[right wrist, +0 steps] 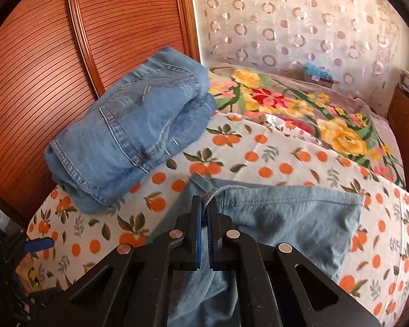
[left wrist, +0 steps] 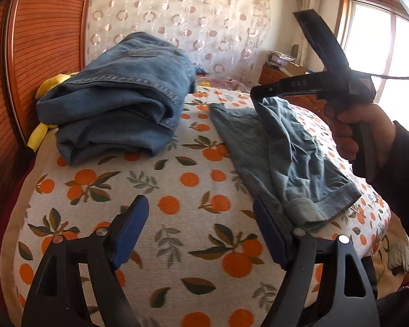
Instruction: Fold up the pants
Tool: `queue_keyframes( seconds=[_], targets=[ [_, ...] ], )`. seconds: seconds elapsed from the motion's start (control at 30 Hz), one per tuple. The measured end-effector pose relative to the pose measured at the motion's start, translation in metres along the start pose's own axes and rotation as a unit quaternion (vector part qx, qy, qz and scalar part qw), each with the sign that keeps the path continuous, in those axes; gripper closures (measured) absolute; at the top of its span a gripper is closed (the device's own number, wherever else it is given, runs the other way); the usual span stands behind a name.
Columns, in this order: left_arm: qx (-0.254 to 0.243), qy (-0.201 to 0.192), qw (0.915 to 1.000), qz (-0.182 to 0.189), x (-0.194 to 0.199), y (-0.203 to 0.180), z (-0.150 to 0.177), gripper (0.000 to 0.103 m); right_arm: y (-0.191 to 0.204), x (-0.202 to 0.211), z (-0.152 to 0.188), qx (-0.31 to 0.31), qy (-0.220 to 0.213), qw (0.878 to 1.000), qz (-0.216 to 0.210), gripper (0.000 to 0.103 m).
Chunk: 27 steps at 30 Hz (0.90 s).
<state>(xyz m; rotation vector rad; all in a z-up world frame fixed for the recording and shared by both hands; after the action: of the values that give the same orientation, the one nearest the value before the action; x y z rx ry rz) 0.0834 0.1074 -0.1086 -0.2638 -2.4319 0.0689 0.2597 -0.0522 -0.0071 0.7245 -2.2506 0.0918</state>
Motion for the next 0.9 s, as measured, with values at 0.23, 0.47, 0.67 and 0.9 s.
queue_keyframes(
  seconds=[0.23,0.47,0.67,0.9],
  targets=[
    [0.003,-0.003,0.9999,-0.016,0.0,0.017,-0.002,0.013,0.024,-0.027,-0.021,0.019,0.003,1.0,0.002,0.1],
    [0.0,-0.004,0.9999,-0.013,-0.002,0.017,-0.003,0.013,0.029,-0.036,-0.022,0.023,0.013,1.0,0.005,0.082],
    [-0.027,-0.003,0.9992,-0.031,-0.004,0.004,-0.005,0.013,0.022,-0.01,-0.01,0.019,-0.007,1.0,0.009,0.062],
    [-0.054,-0.006,0.9982,-0.023,-0.004,-0.018,-0.009,0.013,0.002,0.027,0.033,0.001,-0.022,0.999,0.038,0.062]
  ],
)
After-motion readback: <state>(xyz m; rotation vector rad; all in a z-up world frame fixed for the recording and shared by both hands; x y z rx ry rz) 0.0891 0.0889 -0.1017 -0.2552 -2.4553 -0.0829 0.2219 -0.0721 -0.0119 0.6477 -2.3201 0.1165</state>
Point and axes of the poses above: each gripper's, at about its wrist camera, not at the fingertips, and x roughly against the way its jaws point, y to its left, z to its underside, the point moved 2 cm from there along -x, roughly the way its jaws point, and after that the axes turned 5 degrees about -x, right-handed, at the moved point
